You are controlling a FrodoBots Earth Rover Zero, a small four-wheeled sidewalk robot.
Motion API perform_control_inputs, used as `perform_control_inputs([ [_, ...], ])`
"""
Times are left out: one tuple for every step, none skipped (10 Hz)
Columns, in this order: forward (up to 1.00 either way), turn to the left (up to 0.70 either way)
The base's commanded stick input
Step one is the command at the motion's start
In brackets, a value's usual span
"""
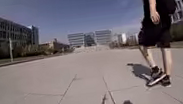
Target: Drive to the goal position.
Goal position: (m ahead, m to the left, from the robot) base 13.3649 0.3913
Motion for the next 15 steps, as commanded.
perform_control_inputs([
  [0.70,0.00],
  [0.70,0.00],
  [0.70,0.00],
  [0.70,0.00],
  [0.70,0.00],
  [0.70,0.00],
  [0.70,0.00],
  [0.70,0.00],
  [0.70,0.00],
  [0.70,0.00],
  [0.70,0.00],
  [0.70,0.00],
  [0.70,0.00],
  [0.70,0.00],
  [0.70,0.00],
])
